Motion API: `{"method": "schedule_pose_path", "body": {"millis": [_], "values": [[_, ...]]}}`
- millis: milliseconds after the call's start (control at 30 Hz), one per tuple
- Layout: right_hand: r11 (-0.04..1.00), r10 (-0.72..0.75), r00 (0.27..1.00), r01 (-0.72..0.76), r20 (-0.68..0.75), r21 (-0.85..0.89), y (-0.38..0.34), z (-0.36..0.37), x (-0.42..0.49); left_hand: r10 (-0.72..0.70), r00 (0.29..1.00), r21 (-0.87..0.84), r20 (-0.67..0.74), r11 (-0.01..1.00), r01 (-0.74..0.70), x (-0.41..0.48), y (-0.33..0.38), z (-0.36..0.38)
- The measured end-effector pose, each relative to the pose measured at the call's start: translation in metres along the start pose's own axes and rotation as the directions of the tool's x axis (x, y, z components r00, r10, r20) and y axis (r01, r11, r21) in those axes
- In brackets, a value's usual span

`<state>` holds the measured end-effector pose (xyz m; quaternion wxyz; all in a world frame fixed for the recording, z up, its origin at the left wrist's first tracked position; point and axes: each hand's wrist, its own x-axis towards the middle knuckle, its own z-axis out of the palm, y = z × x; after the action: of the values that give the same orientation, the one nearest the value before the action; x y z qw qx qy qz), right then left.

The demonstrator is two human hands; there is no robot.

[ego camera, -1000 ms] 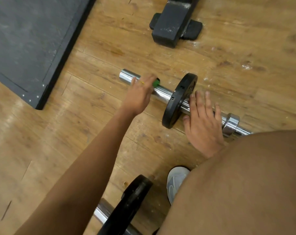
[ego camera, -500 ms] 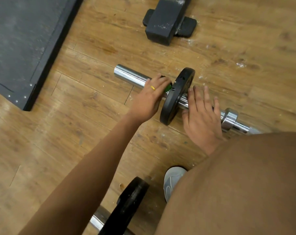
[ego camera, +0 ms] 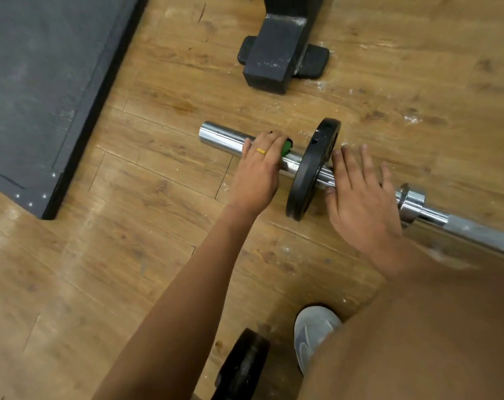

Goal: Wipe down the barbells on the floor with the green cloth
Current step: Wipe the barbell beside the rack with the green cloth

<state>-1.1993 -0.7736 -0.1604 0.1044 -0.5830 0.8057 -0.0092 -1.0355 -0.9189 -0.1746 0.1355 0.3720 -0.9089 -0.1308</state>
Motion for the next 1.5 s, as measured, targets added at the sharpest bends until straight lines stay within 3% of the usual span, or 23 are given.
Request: {"method": "schedule_pose_path", "body": {"millis": [67, 100, 200, 300, 333, 467, 633, 700, 767, 800, 833, 933, 1000, 1133, 1200, 1333, 1500], "values": [[1.000, 0.002, 1.000, -0.001, 0.004, -0.008, 0.003, -0.002, 0.005, -0.227, 0.968, -0.049, -0.106, 0.974, 0.223, 0.005, 0.012, 0.005], [1.000, 0.003, 1.000, -0.003, 0.005, -0.010, 0.004, -0.003, 0.007, -0.250, 0.959, -0.081, -0.136, 0.967, 0.241, 0.006, 0.021, 0.009], [1.000, 0.002, 1.000, -0.002, 0.005, -0.023, 0.006, -0.005, 0.012, -0.022, 0.995, -0.110, -0.095, 0.994, 0.012, 0.003, 0.031, 0.014], [1.000, 0.002, 1.000, -0.002, 0.004, -0.017, 0.007, -0.007, 0.014, 0.204, 0.979, -0.090, 0.016, 0.975, -0.202, 0.011, 0.009, 0.002], [1.000, 0.001, 1.000, -0.001, 0.006, -0.019, 0.008, -0.007, 0.016, 0.200, 0.979, -0.086, 0.034, 0.977, -0.196, 0.016, 0.004, -0.001], [1.000, 0.004, 1.000, -0.004, 0.023, -0.020, 0.014, -0.011, 0.023, -0.035, 0.998, -0.107, -0.057, 0.994, 0.029, 0.020, 0.013, 0.007], [1.000, 0.019, 0.999, -0.018, 0.039, -0.019, 0.017, -0.010, 0.030, 0.288, 0.955, -0.044, 0.064, 0.957, -0.286, 0.025, -0.008, 0.000], [1.000, 0.010, 0.999, -0.010, 0.039, -0.015, 0.020, -0.010, 0.033, 0.204, 0.978, -0.008, 0.049, 0.979, -0.203, 0.035, -0.017, -0.005], [1.000, 0.004, 0.999, -0.004, 0.031, -0.005, 0.024, -0.012, 0.036, -0.064, 0.996, -0.023, -0.056, 0.998, 0.062, 0.041, -0.008, -0.001], [1.000, 0.005, 1.000, -0.005, 0.030, 0.001, 0.026, -0.012, 0.037, -0.134, 0.988, -0.044, -0.083, 0.990, 0.130, 0.041, 0.001, 0.003], [1.000, 0.006, 1.000, -0.006, 0.030, 0.005, 0.026, -0.013, 0.039, -0.127, 0.988, -0.073, -0.082, 0.990, 0.121, 0.040, 0.007, 0.007], [1.000, 0.008, 0.999, -0.008, 0.046, 0.004, 0.029, -0.014, 0.045, 0.090, 0.996, -0.114, 0.025, 0.990, -0.087, 0.033, 0.014, 0.011], [1.000, 0.003, 0.999, -0.004, 0.054, 0.013, 0.032, -0.016, 0.049, 0.135, 0.988, -0.098, 0.073, 0.987, -0.128, 0.042, 0.006, 0.005], [0.999, -0.002, 0.998, -0.001, 0.069, 0.041, 0.041, -0.018, 0.061, -0.132, 0.991, -0.086, -0.030, 0.988, 0.129, 0.065, 0.019, 0.006], [0.999, 0.006, 0.996, -0.010, 0.085, 0.050, 0.045, -0.018, 0.066, -0.116, 0.993, -0.114, -0.028, 0.987, 0.112, 0.060, 0.032, 0.013], [0.998, -0.004, 0.994, -0.003, 0.110, 0.063, 0.048, -0.020, 0.071, 0.086, 0.995, -0.075, 0.057, 0.994, -0.082, 0.057, 0.009, 0.007], [0.997, -0.007, 0.994, -0.002, 0.109, 0.080, 0.053, -0.021, 0.077, -0.188, 0.981, -0.079, -0.056, 0.980, 0.183, 0.075, 0.007, 0.008]]}}
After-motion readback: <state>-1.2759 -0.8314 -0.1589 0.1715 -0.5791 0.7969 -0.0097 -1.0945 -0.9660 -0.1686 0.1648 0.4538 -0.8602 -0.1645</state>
